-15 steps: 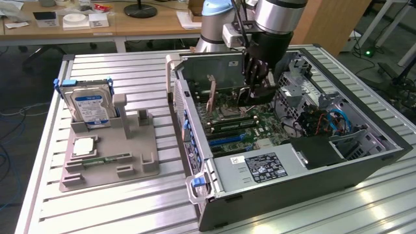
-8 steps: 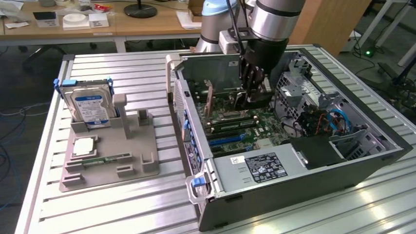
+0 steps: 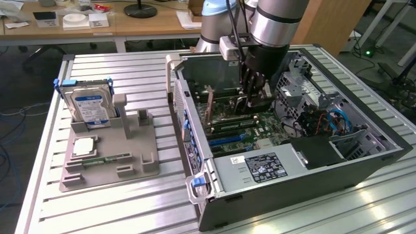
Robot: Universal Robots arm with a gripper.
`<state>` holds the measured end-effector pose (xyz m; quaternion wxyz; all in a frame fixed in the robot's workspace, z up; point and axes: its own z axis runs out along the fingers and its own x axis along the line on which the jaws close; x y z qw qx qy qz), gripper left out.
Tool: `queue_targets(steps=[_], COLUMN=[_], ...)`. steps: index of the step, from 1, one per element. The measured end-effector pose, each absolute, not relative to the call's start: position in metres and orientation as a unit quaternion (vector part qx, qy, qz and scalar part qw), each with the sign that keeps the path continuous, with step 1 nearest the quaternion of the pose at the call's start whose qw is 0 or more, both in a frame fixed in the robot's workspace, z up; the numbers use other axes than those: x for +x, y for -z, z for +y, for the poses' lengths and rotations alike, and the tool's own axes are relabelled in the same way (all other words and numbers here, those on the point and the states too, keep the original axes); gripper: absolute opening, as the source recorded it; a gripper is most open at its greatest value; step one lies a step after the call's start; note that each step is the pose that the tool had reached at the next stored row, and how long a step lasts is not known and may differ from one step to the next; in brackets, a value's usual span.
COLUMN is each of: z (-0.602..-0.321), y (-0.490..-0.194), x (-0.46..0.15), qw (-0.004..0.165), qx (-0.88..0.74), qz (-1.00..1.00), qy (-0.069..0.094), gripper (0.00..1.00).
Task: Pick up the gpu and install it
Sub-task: 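Insert the gpu into the slot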
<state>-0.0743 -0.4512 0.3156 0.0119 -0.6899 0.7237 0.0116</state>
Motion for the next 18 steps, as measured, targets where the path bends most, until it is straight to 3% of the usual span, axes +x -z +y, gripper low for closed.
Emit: queue_targets(steps=[18], z=[-0.458], y=[-0.289], x=[-0.079], qw=[0.011], qx=[-0.686], qz=[0.727], qy=[-0.012], gripper=[0.29])
